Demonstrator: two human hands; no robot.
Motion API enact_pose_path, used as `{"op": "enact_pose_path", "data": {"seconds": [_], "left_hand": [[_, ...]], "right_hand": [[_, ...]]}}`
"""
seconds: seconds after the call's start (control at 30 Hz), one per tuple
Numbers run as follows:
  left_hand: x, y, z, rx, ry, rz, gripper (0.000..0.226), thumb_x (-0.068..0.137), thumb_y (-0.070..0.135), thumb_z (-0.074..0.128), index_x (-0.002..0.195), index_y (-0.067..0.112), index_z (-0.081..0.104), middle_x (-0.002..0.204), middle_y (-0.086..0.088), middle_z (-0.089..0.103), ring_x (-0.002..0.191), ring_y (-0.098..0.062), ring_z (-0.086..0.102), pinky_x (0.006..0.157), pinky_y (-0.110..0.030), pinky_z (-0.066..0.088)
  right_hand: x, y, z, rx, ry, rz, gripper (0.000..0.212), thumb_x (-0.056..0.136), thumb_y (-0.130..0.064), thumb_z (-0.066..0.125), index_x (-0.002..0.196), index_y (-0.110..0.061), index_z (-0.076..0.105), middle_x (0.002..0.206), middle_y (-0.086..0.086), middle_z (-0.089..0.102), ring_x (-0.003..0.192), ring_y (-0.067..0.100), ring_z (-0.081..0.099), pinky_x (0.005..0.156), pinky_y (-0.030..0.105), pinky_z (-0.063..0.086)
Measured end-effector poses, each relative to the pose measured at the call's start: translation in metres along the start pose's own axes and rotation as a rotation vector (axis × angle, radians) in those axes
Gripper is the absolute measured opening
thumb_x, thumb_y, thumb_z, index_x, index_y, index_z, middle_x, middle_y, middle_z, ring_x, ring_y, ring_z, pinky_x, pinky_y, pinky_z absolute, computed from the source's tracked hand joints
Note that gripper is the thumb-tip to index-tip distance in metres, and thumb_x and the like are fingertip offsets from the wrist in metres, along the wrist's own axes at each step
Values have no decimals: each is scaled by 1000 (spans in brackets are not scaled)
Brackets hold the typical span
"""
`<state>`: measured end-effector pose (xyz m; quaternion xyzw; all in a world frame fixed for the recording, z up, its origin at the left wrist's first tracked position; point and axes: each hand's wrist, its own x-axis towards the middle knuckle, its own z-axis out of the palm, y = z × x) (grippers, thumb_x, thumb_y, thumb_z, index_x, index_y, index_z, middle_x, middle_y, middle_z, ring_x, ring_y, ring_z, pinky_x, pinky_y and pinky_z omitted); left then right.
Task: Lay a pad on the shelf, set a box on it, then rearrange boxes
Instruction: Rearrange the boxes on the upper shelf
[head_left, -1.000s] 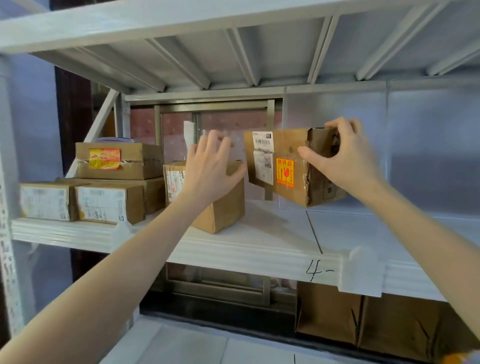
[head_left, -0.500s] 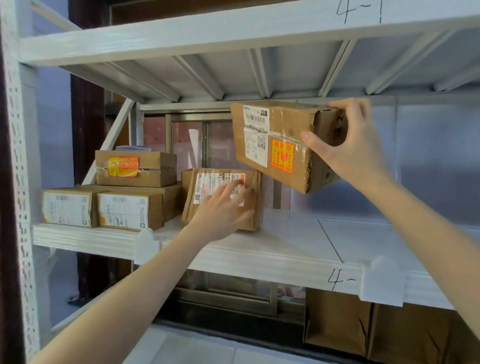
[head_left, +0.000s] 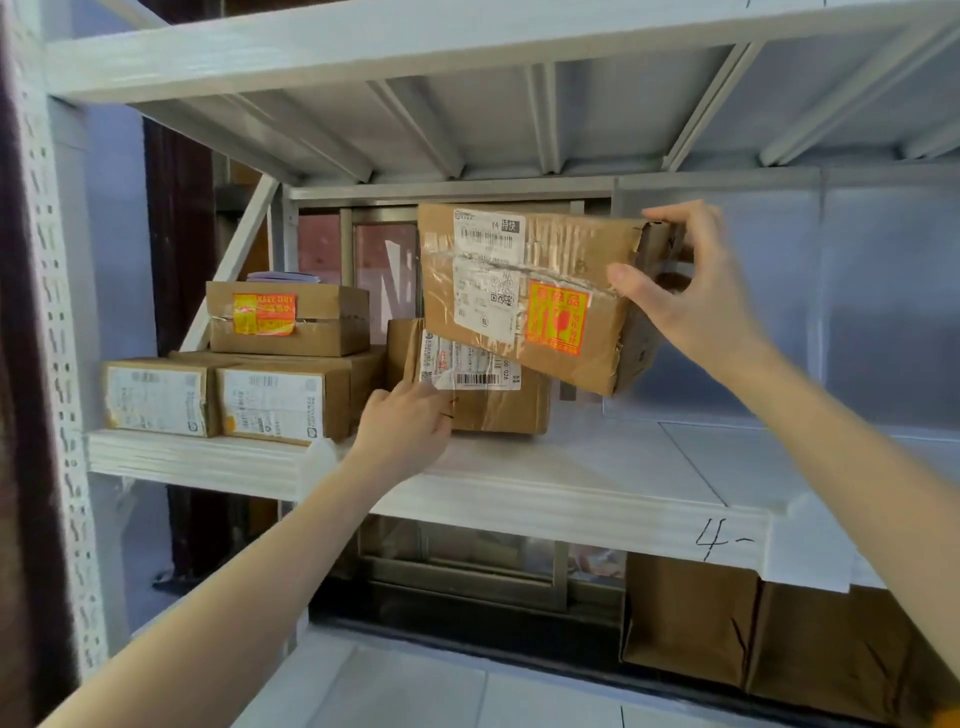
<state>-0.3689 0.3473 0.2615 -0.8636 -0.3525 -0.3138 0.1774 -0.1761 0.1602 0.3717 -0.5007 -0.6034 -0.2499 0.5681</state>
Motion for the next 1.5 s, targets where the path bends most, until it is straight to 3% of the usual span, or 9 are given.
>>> {"op": "enact_pose_path", "data": {"seconds": [0.13, 0.27, 0.47, 0.6, 0.7, 0.87, 1.23, 1.4, 1.5], "left_hand": [[-3, -38, -22, -83, 138, -165, 31, 92, 16, 36, 109, 10, 62, 114, -7, 58, 104, -27, 53, 82, -39, 43], [-2, -62, -48, -334, 336, -279, 23, 92, 13, 34, 109, 7, 48, 112, -13, 52, 102, -30, 50, 84, -44, 44], [-6, -64, -62, -577, 500, -192, 37, 100, 20, 26, 133, 9, 38, 135, -8, 43, 119, -15, 41, 96, -24, 31], [-8, -55, -50, -340, 346, 2, 49, 98, 39, 24, 143, 21, 28, 148, -1, 34, 133, -13, 33, 106, -32, 26], [-7, -48, -40, -173, 215, 87, 58, 91, 53, 19, 143, 27, 29, 146, 3, 38, 135, -16, 30, 108, -44, 27], [1, -48, -32, -64, 216, 41, 68, 82, 66, 25, 140, 32, 32, 141, 6, 42, 132, -18, 33, 107, -45, 27], [-1, -43, -25, -111, 268, -7, 69, 81, 70, 27, 139, 33, 33, 142, 6, 43, 135, -18, 32, 108, -47, 26], [-6, -42, -26, -97, 200, -13, 72, 83, 72, 23, 146, 37, 17, 155, 9, 24, 145, -18, 14, 115, -54, 6], [-9, -40, -31, -47, 175, -12, 77, 82, 74, 14, 148, 36, 0, 160, 8, 1, 147, -16, -4, 113, -52, -10]], "right_hand": [[1, -9, 12, 54, -14, -14, 57, 68, -54, 61, 113, -22, 47, 121, 7, 47, 110, 17, 51, 93, 37, 49], [3, -19, 27, 134, -58, -25, 51, 68, -51, 60, 109, -24, 45, 121, 13, 48, 110, 20, 52, 89, 30, 50], [-12, -1, 56, 93, -269, 5, 53, 68, -53, 57, 111, -23, 44, 119, 8, 43, 109, 20, 50, 92, 36, 48], [-36, 16, 77, 97, -373, 94, 57, 65, -56, 54, 110, -22, 43, 117, 4, 41, 105, 15, 47, 84, 19, 44], [-44, 28, 83, 134, -461, 159, 49, 81, -39, 62, 119, -16, 43, 123, 3, 43, 113, 15, 45, 97, 31, 44], [-37, 40, 81, 51, -492, 202, 52, 87, -28, 61, 134, -17, 42, 127, -2, 33, 120, 5, 29, 107, 25, 23], [-38, 41, 84, -11, -502, 218, 60, 87, -35, 58, 140, -18, 36, 114, -5, 33, 115, 7, 31, 106, 32, 28], [-41, 40, 78, 7, -551, 268, 71, 88, -43, 54, 147, -24, 21, 136, -4, 32, 133, 9, 26, 109, 30, 21], [-45, 36, 70, -25, -588, 256, 79, 86, -49, 54, 149, -29, 11, 155, -9, 17, 142, 8, 16, 115, 33, 16]]}}
